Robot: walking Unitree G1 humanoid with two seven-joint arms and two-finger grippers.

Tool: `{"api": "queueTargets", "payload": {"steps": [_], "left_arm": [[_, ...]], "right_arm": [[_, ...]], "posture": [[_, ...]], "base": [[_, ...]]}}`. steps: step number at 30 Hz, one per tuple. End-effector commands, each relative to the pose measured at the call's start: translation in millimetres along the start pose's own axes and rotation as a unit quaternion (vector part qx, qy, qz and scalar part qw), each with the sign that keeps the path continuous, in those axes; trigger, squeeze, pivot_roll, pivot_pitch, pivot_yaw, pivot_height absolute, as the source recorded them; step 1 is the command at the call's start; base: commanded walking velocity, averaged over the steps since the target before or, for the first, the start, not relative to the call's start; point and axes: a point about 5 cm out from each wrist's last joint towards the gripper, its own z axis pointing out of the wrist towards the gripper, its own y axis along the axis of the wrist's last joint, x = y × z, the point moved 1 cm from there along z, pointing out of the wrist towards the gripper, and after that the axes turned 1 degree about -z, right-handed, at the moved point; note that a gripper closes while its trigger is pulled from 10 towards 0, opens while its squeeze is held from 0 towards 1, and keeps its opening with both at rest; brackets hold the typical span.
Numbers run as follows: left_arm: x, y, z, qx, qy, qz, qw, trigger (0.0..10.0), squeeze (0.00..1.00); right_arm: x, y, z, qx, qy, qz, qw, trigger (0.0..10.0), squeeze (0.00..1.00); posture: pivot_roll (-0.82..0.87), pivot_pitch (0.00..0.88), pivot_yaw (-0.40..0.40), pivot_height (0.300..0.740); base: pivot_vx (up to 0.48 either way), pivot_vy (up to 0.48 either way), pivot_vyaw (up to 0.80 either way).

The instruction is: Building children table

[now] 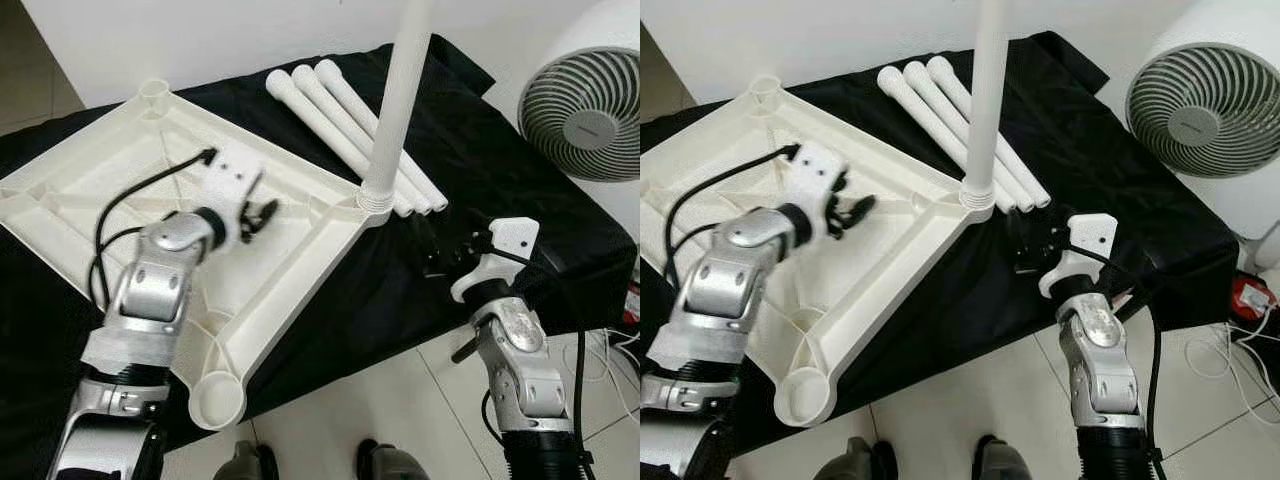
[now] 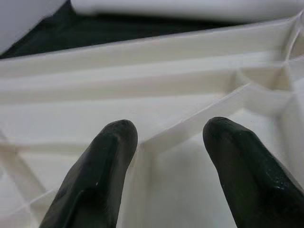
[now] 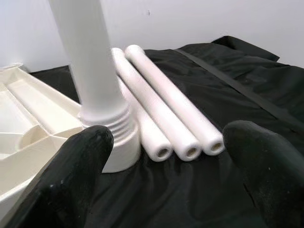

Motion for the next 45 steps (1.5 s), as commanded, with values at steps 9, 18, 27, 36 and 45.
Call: {"api": "queueTargets", "payload": {"steps": [9, 18, 27, 36, 45], "left_arm": [[11.2, -24.2, -4.5, 0.054, 0.048, 0.071, 0.995, 10.0, 0.0], [-6.8, -31.3, -7.4, 0.064, -0.035, 0.1, 0.992, 10.0, 0.0], [-35.5, -27.0, -15.8, 0.051, -0.154, 0.125, 0.979, 10.0, 0.0], [-48.2, -16.0, -20.3, 0.033, -0.203, 0.135, 0.969, 10.0, 0.0], [-64.1, -11.5, -30.2, 0.036, -0.27, 0.161, 0.948, 10.0, 0.0]], "right_arm": [[-9.9, 17.8, 20.3, -0.029, -0.022, -0.017, 0.999, 10.0, 0.0], [-22.8, 17.2, 37.6, -0.031, -0.082, -0.031, 0.996, 10.0, 0.0], [-25.9, 16.4, 72.1, -0.031, -0.119, -0.014, 0.992, 10.0, 0.0], [-11.3, 20.9, 102.0, -0.035, -0.098, 0.008, 0.995, 10.0, 0.0], [11.3, 35.2, 134.5, -0.031, -0.043, 0.017, 0.998, 10.0, 0.0]], "posture": [[-0.13, 0.146, 0.059, 0.74], [-0.12, 0.148, 0.053, 0.74], [-0.09, 0.196, 0.051, 0.74], [-0.08, 0.219, 0.059, 0.74], [-0.07, 0.227, 0.071, 0.74]], "base": [[0.0, 0.0, 0.0], [0.0, 0.0, 0.0], [0.0, 0.0, 0.0], [0.0, 0.0, 0.0], [0.0, 0.0, 0.0]]}}
